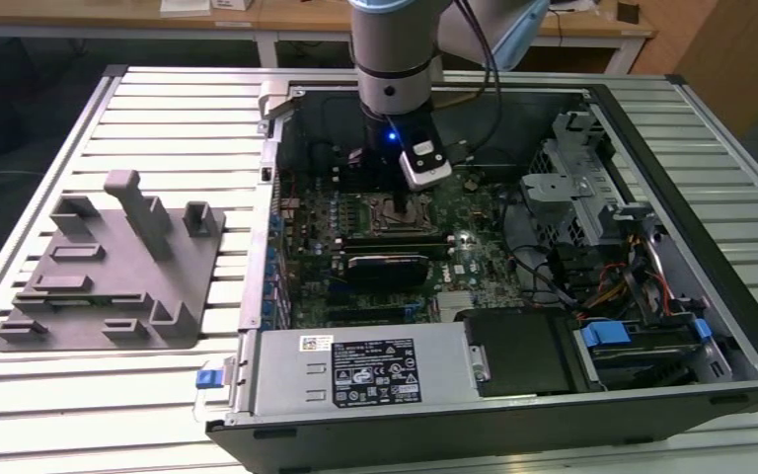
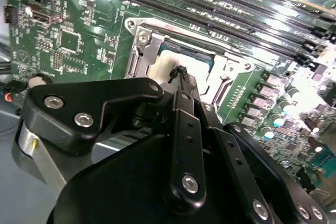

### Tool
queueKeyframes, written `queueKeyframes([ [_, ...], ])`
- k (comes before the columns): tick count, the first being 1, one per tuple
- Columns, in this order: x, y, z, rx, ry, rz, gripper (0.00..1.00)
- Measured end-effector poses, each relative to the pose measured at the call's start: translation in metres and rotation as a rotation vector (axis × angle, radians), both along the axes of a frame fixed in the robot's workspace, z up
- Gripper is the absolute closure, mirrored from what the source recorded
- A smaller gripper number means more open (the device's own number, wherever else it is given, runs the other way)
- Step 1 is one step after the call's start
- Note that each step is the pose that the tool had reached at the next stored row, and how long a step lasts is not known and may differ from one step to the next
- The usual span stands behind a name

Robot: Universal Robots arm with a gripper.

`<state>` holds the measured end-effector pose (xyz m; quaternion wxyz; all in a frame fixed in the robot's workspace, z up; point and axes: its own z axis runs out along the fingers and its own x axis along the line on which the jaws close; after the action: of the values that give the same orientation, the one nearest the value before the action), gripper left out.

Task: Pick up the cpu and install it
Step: 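Install the first cpu locking lever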

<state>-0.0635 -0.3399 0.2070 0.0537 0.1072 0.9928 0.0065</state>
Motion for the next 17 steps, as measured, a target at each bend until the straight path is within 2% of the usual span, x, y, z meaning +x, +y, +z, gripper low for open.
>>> queueKeyframes([
  [1, 0.001, 0.0, 0.0, -0.0024, 0.0056, 0.0, 0.89],
  [2, 0.001, 0.0, 0.0, -0.0029, 0.0065, -0.001, 0.89],
  [9, 0.001, 0.0, 0.001, -0.0033, 0.0069, -0.001, 0.89],
  [13, 0.001, 0.0, 0.0075, -0.0029, 0.0066, -0.001, 0.89],
  [17, 0.001, 0.0, 0.0172, -0.0028, 0.0066, -0.001, 0.89],
])
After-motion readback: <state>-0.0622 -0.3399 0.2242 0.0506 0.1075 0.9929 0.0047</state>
